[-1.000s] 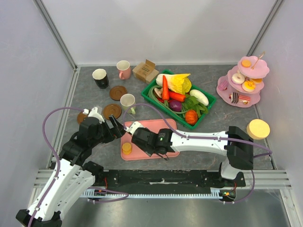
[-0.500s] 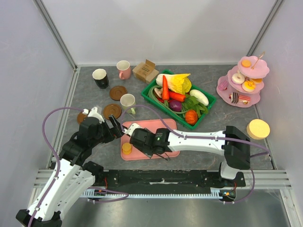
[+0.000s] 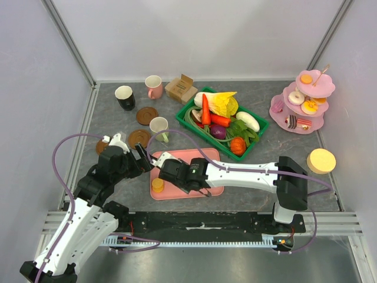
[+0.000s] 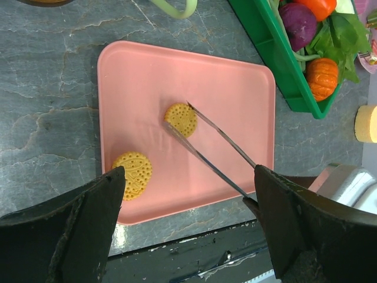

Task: Serve the afternoon tea

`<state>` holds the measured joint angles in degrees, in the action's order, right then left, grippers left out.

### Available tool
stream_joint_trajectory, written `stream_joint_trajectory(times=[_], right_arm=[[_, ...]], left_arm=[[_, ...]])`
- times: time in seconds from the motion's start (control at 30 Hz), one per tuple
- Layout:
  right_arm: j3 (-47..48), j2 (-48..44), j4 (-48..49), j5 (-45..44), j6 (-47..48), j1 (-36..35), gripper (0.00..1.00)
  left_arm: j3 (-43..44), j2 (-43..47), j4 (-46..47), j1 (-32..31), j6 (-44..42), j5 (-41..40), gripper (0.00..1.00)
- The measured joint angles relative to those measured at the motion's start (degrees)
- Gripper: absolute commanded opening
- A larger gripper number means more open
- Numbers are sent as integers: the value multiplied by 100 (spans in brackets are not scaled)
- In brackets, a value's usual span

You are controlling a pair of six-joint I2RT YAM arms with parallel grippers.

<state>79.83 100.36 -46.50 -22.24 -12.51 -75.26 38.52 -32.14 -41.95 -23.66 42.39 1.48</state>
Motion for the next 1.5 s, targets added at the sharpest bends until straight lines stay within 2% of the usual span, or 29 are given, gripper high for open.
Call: stream_joint_trajectory(times=[0.47, 0.63, 0.87, 1.1, 1.33, 1.5], right_arm=[[463, -92, -358, -863, -262, 44, 43], [527, -382, -479, -1003, -409, 439, 42], [866, -1235, -658, -1279, -457, 2085, 41], [1808, -1893, -719, -1733, -361, 3965, 40], [2529, -1604, -726, -1829, -245, 5812, 40], [2739, -1058, -761, -1707, -197, 6592, 40]], left_arm=[[0, 0, -2, 0, 0, -4, 96], [0, 0, 15, 0, 2, 13, 96], [-52, -216, 369, 0, 4, 190, 96], [-166, -640, 962, 0, 20, 468, 96], [-341, -922, 1381, 0, 22, 671, 96], [-398, -942, 1554, 0, 22, 800, 96]])
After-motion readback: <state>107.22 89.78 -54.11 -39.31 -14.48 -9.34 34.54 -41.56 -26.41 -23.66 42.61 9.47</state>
